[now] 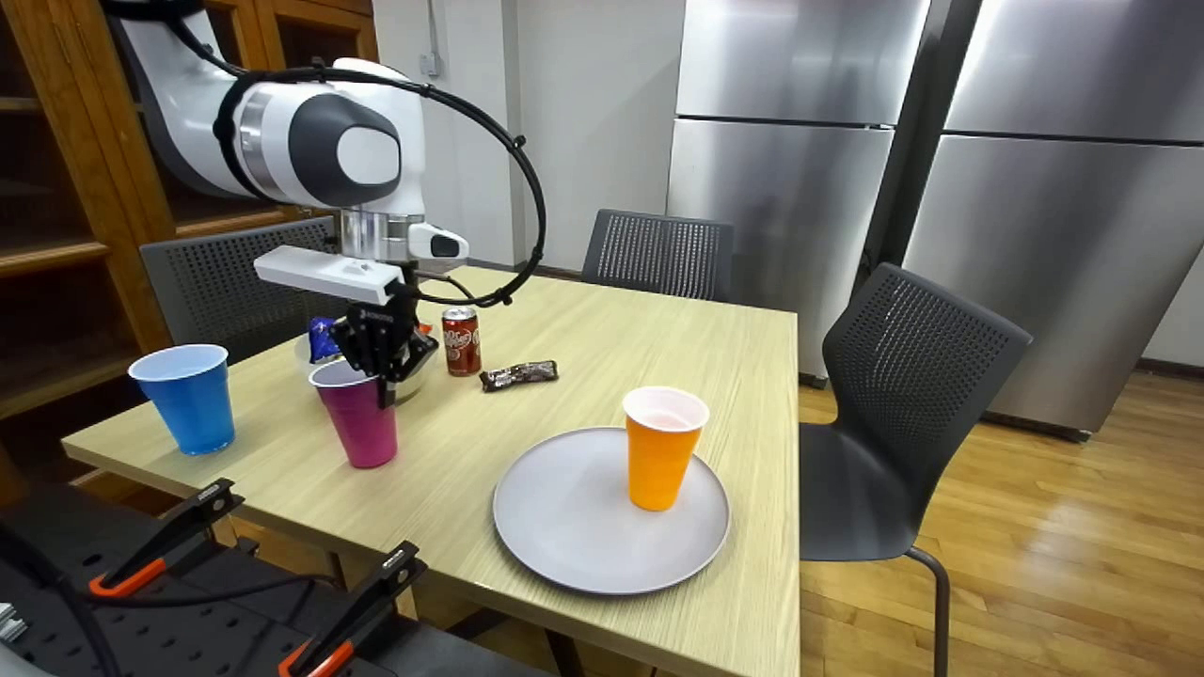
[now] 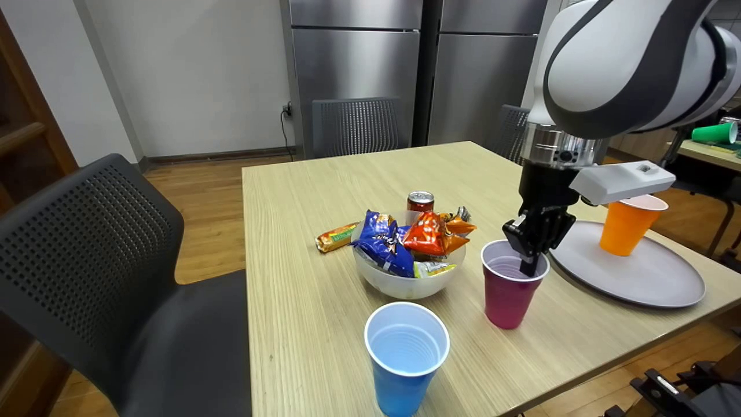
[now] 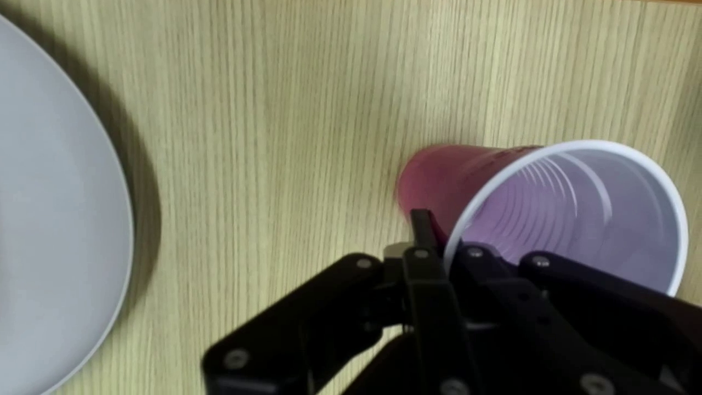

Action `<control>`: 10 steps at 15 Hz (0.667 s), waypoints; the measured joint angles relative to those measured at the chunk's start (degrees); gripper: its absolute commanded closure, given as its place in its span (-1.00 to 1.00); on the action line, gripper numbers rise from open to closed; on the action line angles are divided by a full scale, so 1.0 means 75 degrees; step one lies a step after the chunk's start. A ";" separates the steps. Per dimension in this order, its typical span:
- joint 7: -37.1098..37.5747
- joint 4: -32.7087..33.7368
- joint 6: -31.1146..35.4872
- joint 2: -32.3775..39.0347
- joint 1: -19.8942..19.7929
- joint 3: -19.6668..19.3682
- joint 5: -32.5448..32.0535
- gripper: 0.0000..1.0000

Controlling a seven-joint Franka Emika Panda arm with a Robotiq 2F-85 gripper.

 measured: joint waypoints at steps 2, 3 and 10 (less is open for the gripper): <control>0.0000 -0.0049 0.0034 -0.0090 -0.0014 0.0004 0.0084 0.98; 0.0000 -0.0090 0.0051 -0.0164 -0.0033 0.0005 0.0151 0.98; 0.0000 -0.0715 0.0413 -0.0959 -0.0327 -0.0019 0.0974 0.98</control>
